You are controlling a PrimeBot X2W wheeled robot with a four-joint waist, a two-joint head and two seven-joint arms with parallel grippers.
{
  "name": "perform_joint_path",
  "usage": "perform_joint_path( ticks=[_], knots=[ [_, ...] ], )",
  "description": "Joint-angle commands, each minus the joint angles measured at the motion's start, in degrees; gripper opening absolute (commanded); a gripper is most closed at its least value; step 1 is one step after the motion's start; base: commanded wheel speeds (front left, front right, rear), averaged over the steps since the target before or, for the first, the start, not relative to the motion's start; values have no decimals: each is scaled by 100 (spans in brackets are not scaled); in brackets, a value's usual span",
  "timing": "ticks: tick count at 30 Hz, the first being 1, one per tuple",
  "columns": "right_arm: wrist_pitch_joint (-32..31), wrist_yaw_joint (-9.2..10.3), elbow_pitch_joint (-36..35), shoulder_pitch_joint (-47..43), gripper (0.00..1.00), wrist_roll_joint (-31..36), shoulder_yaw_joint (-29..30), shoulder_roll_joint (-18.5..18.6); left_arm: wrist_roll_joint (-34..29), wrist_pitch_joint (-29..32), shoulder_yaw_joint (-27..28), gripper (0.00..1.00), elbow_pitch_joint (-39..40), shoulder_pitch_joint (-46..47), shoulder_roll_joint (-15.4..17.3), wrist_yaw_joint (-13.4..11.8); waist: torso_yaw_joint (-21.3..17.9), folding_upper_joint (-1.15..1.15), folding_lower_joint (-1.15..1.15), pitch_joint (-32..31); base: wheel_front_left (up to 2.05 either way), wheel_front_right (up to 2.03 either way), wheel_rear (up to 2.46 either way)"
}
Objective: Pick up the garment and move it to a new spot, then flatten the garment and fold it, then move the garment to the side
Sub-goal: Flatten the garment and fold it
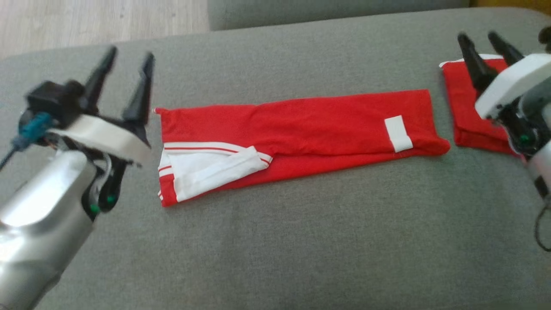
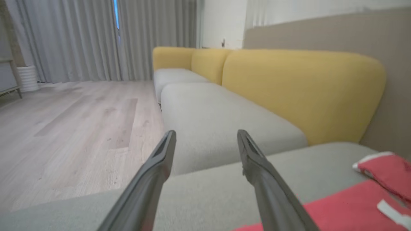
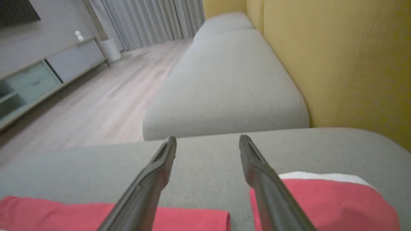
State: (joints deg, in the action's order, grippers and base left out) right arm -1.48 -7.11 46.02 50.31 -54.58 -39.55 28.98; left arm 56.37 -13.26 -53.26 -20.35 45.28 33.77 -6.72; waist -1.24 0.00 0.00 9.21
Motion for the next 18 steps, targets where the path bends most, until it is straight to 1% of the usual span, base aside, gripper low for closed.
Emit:
perform_joint_path(
  ticks=[1, 3, 5, 7, 9, 10, 12, 14, 16, 18],
  knots=[
    [370, -37, -201, 81, 100, 105, 114, -94, 58, -127, 556, 100, 118, 91, 107, -123, -44, 0, 0, -93, 0, 0, 0],
    [833, -37, -246, 21, 100, 222, 286, -240, 7, -165, 994, 100, 271, -87, -44, -239, -63, 0, 0, -149, 0, 0, 0],
    [1276, -37, -260, -71, 100, 449, 421, -383, -278, -170, 1546, 100, 532, -375, -238, -319, -75, 0, 0, -198, 0, 0, 0],
    [1522, -37, -253, -211, 100, 674, 647, -585, -653, -171, 2029, 100, 768, -787, -463, -349, -90, 0, 0, -235, 0, 0, 0],
    [1620, -37, -288, -429, 100, 932, 941, -825, -952, -172, 2511, 100, 936, -1272, -767, -318, -95, 0, 0, -276, 0, 0, 0],
    [1636, -37, -347, -560, 100, 1081, 1120, -955, -1155, -172, 2695, 100, 994, -1503, -895, -284, -99, 0, 0, -284, 0, 0, 0],
    [1643, -37, -639, -896, 100, 1434, 1680, -1240, -1509, -173, 3014, 100, 1052, -1934, -1176, -194, -104, 0, 0, -299, 0, 0, 0],
    [1645, -37, -936, -1374, 100, 1841, 2214, -1593, -1834, -173, 3302, 100, 1069, -2326, -1461, -48, -111, 0, 0, -323, 0, 0, 0],
    [1645, -37, -1197, -1860, 100, 2379, 2562, -1910, -2131, -173, 3595, 100, 1054, -2670, -1741, 98, -113, 0, 0, -337, 0, 0, 0],
    [1646, -37, -1377, -2298, 100, 2726, 2893, -2229, -2434, -173, 3827, 100, 987, -2953, -1987, 247, -108, 0, 0, -352, 0, 0, 0]
  ],
)
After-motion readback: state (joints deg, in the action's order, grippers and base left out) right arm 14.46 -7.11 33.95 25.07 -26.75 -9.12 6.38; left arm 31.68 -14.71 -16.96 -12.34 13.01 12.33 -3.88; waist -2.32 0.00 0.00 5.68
